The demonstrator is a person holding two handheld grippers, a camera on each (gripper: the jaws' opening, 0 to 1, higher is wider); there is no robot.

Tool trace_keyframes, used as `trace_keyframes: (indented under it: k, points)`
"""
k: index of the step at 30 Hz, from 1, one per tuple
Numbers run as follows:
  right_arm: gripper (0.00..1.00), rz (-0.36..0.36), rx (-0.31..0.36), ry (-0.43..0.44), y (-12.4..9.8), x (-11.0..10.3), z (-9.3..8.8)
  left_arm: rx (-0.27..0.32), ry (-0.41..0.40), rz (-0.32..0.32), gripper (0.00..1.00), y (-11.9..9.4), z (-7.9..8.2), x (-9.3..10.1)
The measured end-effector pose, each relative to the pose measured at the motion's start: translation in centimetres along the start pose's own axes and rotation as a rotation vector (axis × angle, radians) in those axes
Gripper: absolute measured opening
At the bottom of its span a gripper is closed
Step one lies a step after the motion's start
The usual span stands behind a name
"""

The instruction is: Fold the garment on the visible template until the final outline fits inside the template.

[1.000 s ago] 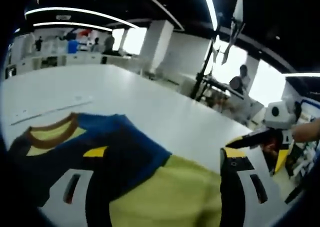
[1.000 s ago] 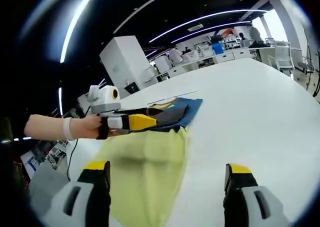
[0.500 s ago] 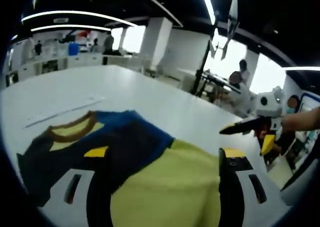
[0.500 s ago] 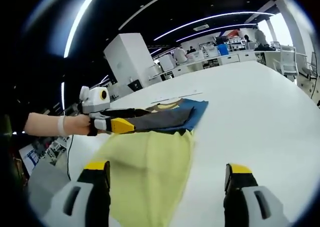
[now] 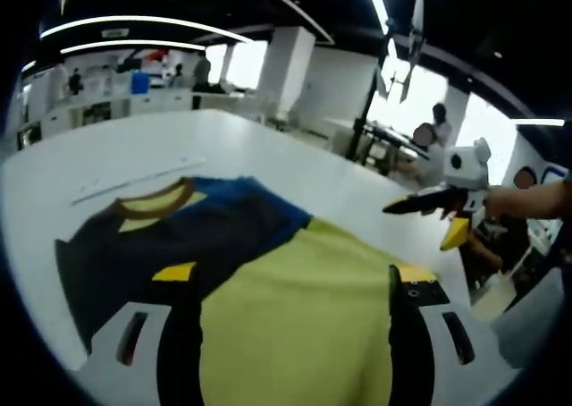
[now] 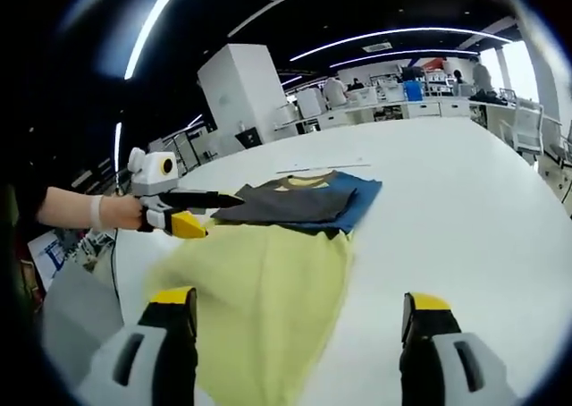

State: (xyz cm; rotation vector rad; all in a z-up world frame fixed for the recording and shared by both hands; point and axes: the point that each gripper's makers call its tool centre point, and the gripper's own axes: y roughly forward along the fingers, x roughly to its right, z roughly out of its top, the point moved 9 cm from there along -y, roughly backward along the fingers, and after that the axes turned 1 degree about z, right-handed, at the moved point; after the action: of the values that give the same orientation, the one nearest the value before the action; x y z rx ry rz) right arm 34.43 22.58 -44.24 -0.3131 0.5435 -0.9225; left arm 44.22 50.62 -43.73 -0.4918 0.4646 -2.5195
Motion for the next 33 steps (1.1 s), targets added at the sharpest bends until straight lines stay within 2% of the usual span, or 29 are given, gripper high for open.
trace_keyframes:
  k: [3, 13, 23, 25, 33]
  points:
    - [0.95, -0.011, -0.030, -0.045, -0.1, -0.1, -0.1, 0.002, 0.000, 0.010, 0.82, -1.0, -0.5, 0.2]
    - [0.96, -0.004, -0.039, -0.042, -0.5, -0.3, -0.3, -0.037, 0.003, 0.045, 0.81, -4.5, -2.4, 0.4]
    - [0.95, -0.011, -0.042, -0.049, -1.1, -0.5, -0.4, -0.034, -0.041, 0.111, 0.80, -8.6, -4.0, -0.3]
    - [0.94, -0.012, -0.047, -0.052, -1.2, -0.6, -0.5, -0.036, -0.049, 0.129, 0.79, -9.4, -4.4, 0.1]
    - [0.95, -0.013, -0.076, -0.073, -1.4, -1.1, -1.1, -0.039, -0.108, 0.192, 0.79, -12.6, -6.4, -0.2]
